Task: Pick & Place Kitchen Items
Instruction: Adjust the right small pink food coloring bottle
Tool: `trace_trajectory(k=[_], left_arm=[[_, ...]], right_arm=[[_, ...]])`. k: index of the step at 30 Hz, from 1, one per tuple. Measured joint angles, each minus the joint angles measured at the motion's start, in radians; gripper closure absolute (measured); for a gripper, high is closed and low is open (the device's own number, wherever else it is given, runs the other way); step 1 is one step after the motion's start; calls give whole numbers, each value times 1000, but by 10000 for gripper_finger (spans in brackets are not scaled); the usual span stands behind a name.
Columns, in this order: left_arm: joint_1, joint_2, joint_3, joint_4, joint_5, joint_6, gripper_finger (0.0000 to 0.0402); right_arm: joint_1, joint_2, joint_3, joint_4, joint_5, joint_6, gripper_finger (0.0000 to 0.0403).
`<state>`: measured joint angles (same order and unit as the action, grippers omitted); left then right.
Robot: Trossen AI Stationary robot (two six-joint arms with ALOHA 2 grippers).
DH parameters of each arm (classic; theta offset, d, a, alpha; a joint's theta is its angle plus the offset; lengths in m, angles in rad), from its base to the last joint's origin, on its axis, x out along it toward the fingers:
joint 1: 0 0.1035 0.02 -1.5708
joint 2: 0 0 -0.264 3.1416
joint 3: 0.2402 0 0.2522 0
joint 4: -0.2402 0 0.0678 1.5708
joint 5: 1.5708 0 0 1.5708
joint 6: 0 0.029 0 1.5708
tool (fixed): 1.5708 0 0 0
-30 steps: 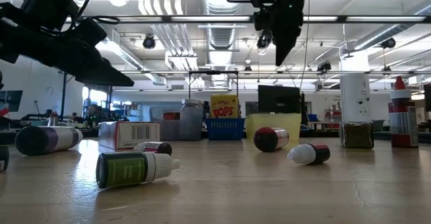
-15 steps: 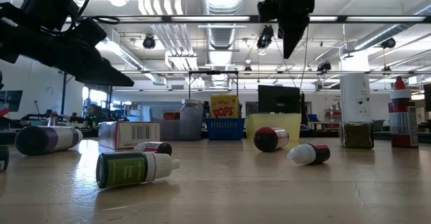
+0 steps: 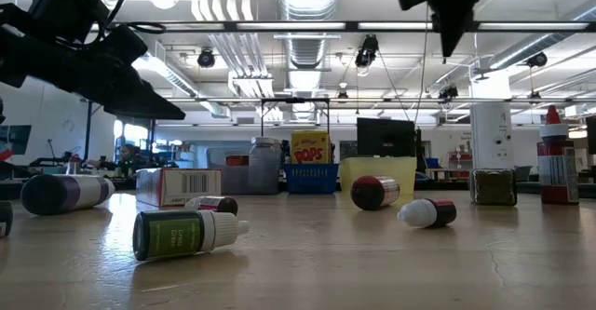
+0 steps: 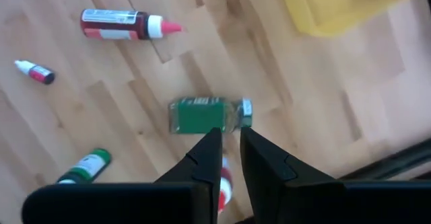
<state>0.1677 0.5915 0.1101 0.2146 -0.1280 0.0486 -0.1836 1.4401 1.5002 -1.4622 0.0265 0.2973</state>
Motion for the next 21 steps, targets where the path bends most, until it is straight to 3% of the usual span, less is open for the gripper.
trace_trajectory(k=[6,10,21], left_arm=[[0,0,0,0,0,0,101],[0,0,0,0,0,0,99],[0,0,0,0,0,0,100]], right_arm=[[49,-143,-107,16,0,111,337],[74,-236,-216,132,1,122,329],[101,-311,-494,504,-5,-68,312]])
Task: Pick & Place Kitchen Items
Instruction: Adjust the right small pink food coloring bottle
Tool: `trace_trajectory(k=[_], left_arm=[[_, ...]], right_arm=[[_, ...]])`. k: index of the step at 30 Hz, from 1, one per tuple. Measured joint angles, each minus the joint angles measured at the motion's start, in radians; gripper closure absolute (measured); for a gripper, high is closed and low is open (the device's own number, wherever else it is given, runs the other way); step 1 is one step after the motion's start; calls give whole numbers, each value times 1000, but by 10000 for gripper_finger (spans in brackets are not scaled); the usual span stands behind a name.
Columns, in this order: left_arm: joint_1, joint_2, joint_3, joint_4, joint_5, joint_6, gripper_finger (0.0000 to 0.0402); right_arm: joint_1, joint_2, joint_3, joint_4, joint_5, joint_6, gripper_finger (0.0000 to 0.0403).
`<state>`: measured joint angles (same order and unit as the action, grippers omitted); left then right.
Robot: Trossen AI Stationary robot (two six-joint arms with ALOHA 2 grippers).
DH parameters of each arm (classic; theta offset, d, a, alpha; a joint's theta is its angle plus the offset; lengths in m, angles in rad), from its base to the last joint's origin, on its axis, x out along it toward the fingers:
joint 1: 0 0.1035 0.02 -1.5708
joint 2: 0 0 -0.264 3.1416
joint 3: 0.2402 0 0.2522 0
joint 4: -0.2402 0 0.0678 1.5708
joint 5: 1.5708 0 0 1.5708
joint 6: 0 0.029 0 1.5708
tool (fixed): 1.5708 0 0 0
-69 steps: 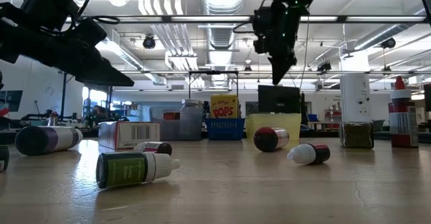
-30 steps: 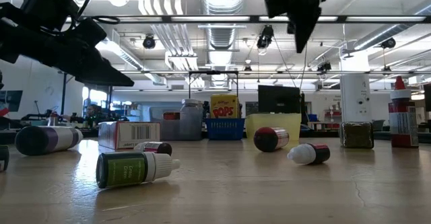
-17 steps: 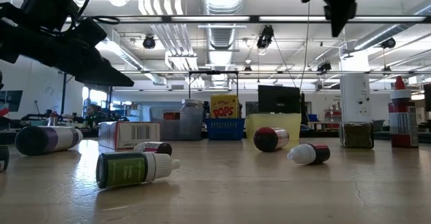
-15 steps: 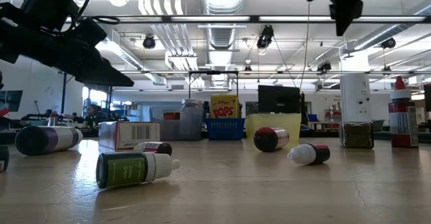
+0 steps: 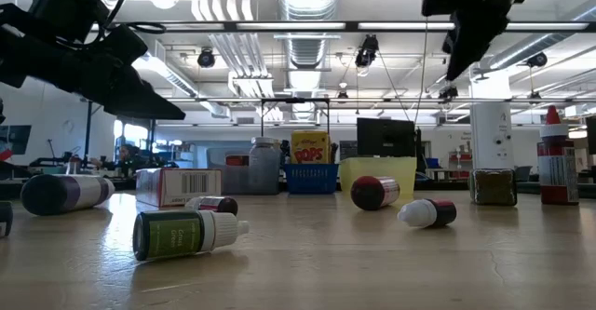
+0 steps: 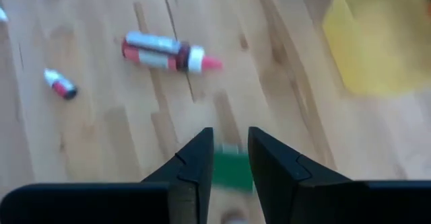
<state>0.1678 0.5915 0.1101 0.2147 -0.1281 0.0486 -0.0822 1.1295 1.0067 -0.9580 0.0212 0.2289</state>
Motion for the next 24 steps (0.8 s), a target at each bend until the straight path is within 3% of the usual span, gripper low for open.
trace_trajectory(k=[3,9,18,24], left_arm=[[0,0,0,0,0,0,101],[0,0,0,0,0,0,100],[0,0,0,0,0,0,100],[0,0,0,-5,0,0,99]], right_arm=[[0,20,-58,164,-22,-29,312],[43,102,-79,417,-362,-140,331],[246,304,61,431,-281,-276,362],[329,464,209,321,-193,-299,355]])
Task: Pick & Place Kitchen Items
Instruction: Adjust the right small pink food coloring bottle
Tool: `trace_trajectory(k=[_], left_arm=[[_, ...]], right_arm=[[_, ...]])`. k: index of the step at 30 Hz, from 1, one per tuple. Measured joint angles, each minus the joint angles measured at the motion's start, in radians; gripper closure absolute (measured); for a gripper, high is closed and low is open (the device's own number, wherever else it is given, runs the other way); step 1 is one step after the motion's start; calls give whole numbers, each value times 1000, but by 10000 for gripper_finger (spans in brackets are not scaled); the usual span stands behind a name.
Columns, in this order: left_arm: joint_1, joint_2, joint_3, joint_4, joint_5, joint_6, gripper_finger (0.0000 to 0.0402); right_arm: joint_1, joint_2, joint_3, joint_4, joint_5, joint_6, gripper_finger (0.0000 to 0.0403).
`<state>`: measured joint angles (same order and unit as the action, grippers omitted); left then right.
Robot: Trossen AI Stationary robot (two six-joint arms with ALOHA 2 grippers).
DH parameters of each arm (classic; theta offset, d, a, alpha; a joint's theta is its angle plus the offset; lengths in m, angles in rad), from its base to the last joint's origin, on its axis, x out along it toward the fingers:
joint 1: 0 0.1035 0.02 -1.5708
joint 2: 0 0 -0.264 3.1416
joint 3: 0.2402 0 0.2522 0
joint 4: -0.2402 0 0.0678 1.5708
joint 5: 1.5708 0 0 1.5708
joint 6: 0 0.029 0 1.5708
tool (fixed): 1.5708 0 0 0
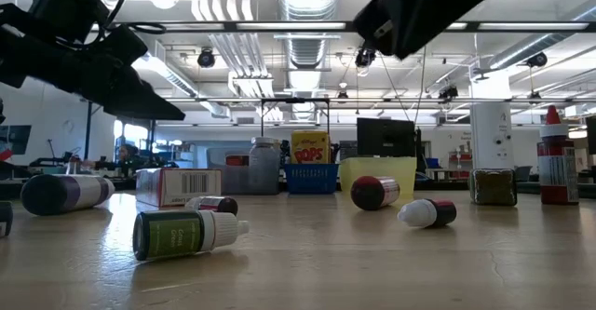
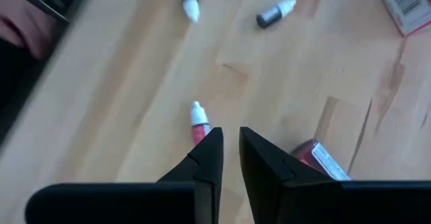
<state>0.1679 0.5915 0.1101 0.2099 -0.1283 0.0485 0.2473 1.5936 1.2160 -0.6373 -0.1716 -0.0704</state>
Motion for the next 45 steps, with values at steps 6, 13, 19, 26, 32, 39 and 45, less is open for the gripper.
trace_trajectory(k=[6,13,19,26,32,39,45], left_arm=[[0,1,0,-5,0,0,101],[0,1,0,-5,0,0,101],[0,1,0,-11,0,0,99],[0,1,0,-11,0,0,99],[0,1,0,-20,0,0,101],[0,1,0,-20,0,0,100],[0,1,0,-27,0,0,99]], right_arm=[[37,178,168,-151,74,-23,318],[57,358,384,-332,78,-27,273],[90,482,529,-433,82,-25,253],[127,568,603,-453,98,12,270],[161,600,629,-459,147,75,290],[184,683,745,-510,196,79,292],[181,839,975,-751,250,75,270]])
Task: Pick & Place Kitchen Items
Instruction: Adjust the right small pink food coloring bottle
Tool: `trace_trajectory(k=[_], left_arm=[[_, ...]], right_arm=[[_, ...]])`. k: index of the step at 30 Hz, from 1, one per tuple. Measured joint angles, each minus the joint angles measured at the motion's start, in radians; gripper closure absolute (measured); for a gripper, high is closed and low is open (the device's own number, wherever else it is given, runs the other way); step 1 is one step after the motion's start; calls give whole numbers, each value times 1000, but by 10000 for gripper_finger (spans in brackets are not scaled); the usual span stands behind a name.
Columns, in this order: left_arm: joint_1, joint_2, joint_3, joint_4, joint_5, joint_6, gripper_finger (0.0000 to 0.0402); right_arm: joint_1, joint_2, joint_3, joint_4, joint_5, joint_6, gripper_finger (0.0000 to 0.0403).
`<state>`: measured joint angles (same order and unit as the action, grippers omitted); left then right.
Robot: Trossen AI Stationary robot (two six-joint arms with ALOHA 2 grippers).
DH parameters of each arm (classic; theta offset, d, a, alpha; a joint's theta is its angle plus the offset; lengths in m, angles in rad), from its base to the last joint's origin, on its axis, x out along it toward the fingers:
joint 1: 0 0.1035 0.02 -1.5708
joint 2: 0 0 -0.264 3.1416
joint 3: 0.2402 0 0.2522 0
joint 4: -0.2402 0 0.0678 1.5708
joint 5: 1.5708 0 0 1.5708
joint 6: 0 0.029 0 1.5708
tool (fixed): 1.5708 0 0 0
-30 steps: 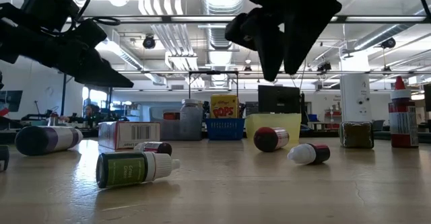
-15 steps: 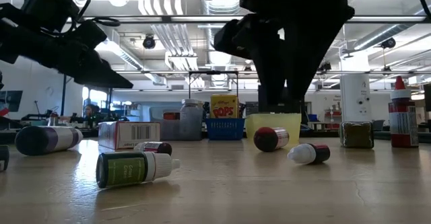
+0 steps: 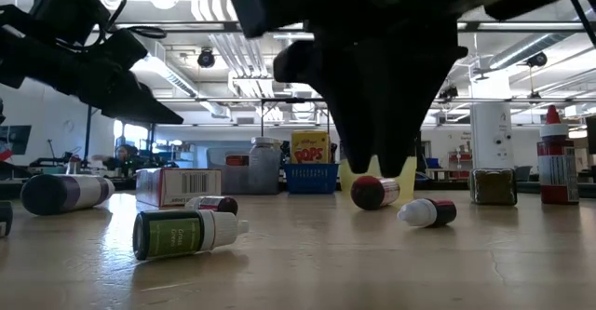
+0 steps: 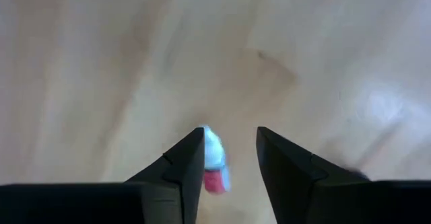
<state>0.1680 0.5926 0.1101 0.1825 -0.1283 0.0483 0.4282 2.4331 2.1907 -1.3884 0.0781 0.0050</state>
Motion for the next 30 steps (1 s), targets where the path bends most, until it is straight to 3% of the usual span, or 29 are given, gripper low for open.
trace_trajectory(k=[5,13,24,30], left_arm=[[0,1,0,-1,0,0,101],[0,6,0,-15,0,0,101],[0,6,0,-14,0,0,101],[0,6,0,-13,0,0,100]], right_arm=[[5,107,167,-154,51,-10,258],[13,107,132,-134,20,-34,250],[13,106,123,-133,-7,-31,284],[13,105,70,-113,-7,-31,282]])
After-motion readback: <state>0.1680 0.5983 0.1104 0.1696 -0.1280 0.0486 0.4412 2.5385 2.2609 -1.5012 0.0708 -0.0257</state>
